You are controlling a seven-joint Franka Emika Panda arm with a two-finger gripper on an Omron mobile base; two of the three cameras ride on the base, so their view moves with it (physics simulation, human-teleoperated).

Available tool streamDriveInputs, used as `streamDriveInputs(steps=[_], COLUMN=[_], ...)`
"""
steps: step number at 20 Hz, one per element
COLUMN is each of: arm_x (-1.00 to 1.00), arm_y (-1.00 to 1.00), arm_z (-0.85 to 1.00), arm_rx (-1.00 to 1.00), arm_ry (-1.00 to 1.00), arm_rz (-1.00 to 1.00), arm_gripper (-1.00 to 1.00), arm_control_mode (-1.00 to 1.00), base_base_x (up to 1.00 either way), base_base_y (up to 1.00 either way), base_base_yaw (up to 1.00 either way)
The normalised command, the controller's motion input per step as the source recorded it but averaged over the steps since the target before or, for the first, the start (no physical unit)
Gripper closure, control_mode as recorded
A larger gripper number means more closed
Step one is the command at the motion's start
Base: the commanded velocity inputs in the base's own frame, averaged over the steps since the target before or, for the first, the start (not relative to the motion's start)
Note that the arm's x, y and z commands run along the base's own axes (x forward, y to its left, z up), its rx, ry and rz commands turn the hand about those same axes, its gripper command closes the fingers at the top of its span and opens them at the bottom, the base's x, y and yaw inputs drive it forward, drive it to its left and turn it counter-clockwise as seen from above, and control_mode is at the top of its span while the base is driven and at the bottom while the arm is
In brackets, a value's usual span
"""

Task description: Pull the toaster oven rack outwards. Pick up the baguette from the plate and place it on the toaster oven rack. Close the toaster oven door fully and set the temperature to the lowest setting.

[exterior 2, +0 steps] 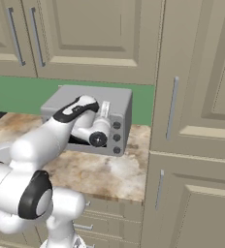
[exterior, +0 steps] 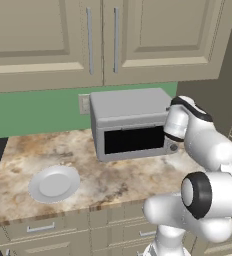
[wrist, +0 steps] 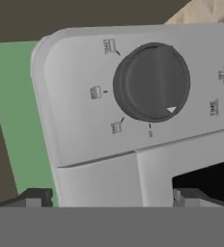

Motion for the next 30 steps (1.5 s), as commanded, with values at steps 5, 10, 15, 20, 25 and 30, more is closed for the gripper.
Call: streamDriveInputs(steps=[5,10,15,20,25,30], arm_x=[0.10,0.11,0.05,0.02,0.12,-0.15], arm_y=[0.00,0.00,0.00,0.00,0.00,0.00], arm_z=[0.00,0.00,0.00,0.00,0.00,0.00], arm_rx=[0.00,0.00,0.00,0.00,0.00,0.00], arm_ry=[0.06,0.05,0.05,0.03,0.00,0.00], arm_rz=[-0.07,-0.04,-0.01,0.00,0.00,0.00], arm_gripper=[-1.00,-1.00,-1.00,-1.00,-1.00,-1.00], arm_control_mode=[-1.00,-1.00,-1.00,-1.00,-1.00,-1.00], base_base_x=[0.00,0.00,0.00,0.00,0.00,0.00], base_base_y=[0.00,0.00,0.00,0.00,0.00,0.00], base_base_yaw=[0.00,0.00,0.00,0.00,0.00,0.00])
